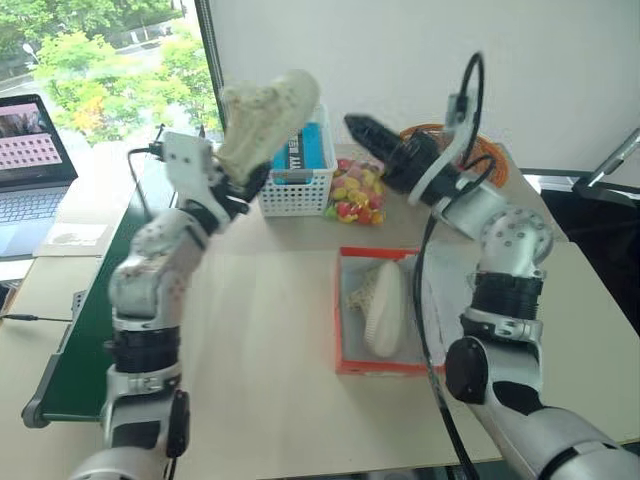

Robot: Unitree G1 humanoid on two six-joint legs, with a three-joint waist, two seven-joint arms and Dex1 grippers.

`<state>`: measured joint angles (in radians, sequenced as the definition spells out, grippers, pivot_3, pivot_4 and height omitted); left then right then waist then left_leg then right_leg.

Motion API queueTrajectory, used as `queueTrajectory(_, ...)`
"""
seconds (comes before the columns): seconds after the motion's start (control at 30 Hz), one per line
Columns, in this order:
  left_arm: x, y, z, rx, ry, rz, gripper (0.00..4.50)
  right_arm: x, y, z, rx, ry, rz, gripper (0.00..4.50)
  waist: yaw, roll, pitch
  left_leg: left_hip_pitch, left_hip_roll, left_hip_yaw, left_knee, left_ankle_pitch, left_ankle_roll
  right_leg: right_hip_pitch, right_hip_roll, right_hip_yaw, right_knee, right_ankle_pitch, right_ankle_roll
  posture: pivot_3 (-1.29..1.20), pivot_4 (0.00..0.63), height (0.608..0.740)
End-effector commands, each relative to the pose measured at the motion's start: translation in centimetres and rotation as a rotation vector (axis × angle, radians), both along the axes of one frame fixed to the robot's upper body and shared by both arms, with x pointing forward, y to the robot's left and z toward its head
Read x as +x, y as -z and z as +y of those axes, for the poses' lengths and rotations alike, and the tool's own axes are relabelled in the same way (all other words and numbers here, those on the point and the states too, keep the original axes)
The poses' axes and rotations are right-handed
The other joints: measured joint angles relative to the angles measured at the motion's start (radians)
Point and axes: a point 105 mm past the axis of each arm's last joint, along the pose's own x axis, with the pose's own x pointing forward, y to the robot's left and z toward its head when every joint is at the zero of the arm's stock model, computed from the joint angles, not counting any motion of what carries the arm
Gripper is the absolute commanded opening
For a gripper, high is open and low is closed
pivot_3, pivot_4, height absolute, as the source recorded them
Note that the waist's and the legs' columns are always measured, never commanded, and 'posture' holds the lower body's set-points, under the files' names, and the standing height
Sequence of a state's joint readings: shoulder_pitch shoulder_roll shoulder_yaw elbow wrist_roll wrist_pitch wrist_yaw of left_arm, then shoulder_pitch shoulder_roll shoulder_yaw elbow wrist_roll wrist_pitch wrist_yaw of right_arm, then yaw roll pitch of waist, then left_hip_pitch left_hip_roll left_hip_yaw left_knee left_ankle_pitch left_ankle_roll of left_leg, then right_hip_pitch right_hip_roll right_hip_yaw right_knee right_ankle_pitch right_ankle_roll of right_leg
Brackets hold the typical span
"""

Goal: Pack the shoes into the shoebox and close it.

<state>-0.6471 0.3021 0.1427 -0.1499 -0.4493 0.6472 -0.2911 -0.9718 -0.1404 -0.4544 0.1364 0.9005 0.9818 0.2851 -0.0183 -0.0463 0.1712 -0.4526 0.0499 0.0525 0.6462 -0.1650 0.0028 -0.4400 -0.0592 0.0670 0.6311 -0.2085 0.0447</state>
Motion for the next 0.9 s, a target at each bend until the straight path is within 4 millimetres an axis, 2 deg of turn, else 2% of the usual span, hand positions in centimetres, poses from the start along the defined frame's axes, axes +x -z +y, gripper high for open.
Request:
queueTrajectory(0.03, -1.6, -3.1, -3.2, -0.023, 0.095, -0.098, 2.82, -0.5, -1.4, -0.2, 0.055, -0.012, 0.007, 4.5, -0.003, 0.0, 0.0, 0.0, 0.0, 0.0, 0.0, 0.0, 0.0, 0.0, 0.0, 0.0, 0.0, 0.0, 0.0, 0.0, 0.15, 0.74)
queueTrajectory(0.13, -2.3, -3.0, -5.4, -0.048, 0.157, -0.084, 2.82, -0.5, -0.9, -0.2, 0.053, -0.008, 0.038, 4.5, -0.006, 0.001, 0.0, 0.0, 0.0, 0.0, 0.0, 0.0, 0.0, 0.0, 0.0, 0.0, 0.0, 0.0, 0.0, 0.0, 0.15, 0.74)
queueTrajectory(0.23, -2.8, -2.8, -7.5, -0.084, 0.209, -0.063, 2.82, -0.1, 1.3, -0.6, 0.04, 0.017, 0.119, 4.5, -0.006, 0.001, 0.0, 0.0, 0.0, -0.001, 0.0, 0.0, 0.0, 0.001, 0.0, 0.0, 0.0, 0.0, 0.0, 0.0, 0.15, 0.74)
queueTrajectory(0.3, -3.4, -2.2, -8.6, -0.09, 0.249, -0.038, 2.82, -0.1, 1.5, -0.8, 0.044, 0.027, 0.125, 4.5, -0.005, 0.001, 0.0, 0.0, -0.001, -0.001, 0.0, 0.0, 0.001, 0.001, 0.0, 0.0, -0.001, 0.0, 0.0, 0.0, 0.15, 0.74)
queueTrajectory(0.4, -4.0, -1.3, -9.3, -0.078, 0.27, -0.006, 2.82, -0.2, 1.5, -1.0, 0.05, 0.032, 0.122, 4.5, -0.009, 0.001, 0.001, 0.0, -0.001, -0.001, 0.0, 0.001, 0.001, 0.001, 0.0, 0.0, -0.001, 0.0, 0.001, 0.0, 0.15, 0.74)
queueTrajectory(0.5, -4.4, -0.9, -9.5, -0.071, 0.285, 0.012, 2.82, -0.2, 1.4, -1.3, 0.067, 0.046, 0.126, 3.76, -0.018, 0.002, 0.001, 0.0, -0.001, -0.002, 0.0, 0.001, 0.001, 0.001, 0.0, 0.0, -0.001, 0.0, 0.001, 0.0, 0.15, 0.74)
queueTrajectory(0.7, -4.3, -0.8, -8.3, -0.069, 0.265, 0.026, 2.82, -0.2, 1.2, -1.6, 0.068, 0.061, 0.117, 1.69, -0.023, 0.002, 0.001, 0.0, -0.001, -0.002, 0.0, 0.001, 0.001, 0.001, 0.0, 0.0, 0.0, 0.0, 0.001, 0.0, 0.15, 0.74)
queueTrajectory(0.83, -4.6, -1.1, -7.4, -0.072, 0.298, 0.024, 4.37, 0.1, 0.5, -1.9, 0.044, 0.084, 0.094, 0.63, -0.024, 0.002, 0.001, 0.0, -0.001, -0.002, 0.0, 0.001, 0.001, 0.001, 0.001, 0.0, -0.001, 0.0, 0.001, 0.0, 0.15, 0.74)
queueTrajectory(0.9, -4.4, -0.7, -6.8, -0.044, 0.287, 0.042, 4.5, 0.2, 0.2, -2.3, 0.016, 0.101, 0.08, 0.49, -0.023, 0.002, 0.001, 0.0, -0.001, -0.002, 0.0, 0.001, 0.001, 0.001, 0.0, 0.0, -0.001, 0.0, 0.001, 0.0, 0.15, 0.74)
